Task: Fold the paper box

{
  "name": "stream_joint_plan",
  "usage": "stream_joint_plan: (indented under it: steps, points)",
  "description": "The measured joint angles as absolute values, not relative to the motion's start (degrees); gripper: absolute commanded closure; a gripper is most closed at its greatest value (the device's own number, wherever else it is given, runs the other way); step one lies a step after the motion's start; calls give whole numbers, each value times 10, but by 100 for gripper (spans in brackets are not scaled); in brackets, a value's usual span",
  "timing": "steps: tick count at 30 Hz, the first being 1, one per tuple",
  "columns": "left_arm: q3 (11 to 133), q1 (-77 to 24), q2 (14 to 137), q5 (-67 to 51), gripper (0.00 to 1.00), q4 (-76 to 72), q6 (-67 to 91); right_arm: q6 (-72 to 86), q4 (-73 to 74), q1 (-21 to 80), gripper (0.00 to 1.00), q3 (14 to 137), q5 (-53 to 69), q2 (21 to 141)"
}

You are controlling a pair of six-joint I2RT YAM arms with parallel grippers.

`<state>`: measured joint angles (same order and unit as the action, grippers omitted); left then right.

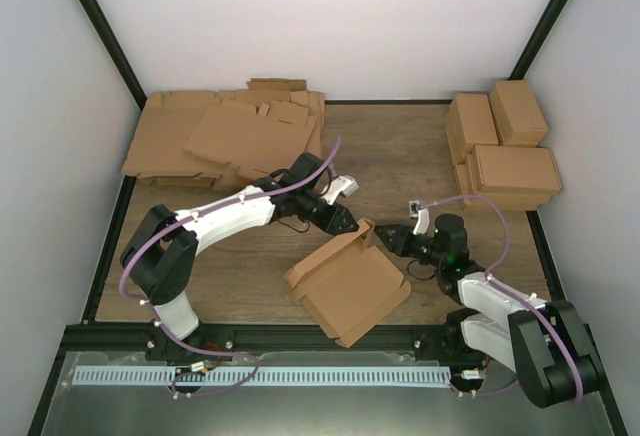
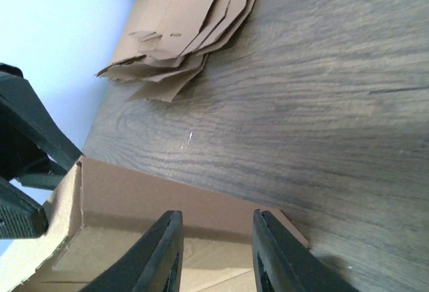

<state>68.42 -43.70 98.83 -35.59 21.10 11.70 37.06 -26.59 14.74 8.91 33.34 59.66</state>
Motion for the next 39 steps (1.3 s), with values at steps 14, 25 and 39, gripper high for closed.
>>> stream_joint_plan:
  steps: [14,25,39]
  points:
    - [684,-440,988,-354,70,211,117,285,-295,159,66,69,416,602]
    - [686,-440,988,-354,70,211,117,234,-300,199,52,68,325,593]
    - [706,-440,1002,-362,70,223,114,121,-301,239,48,99,263,637]
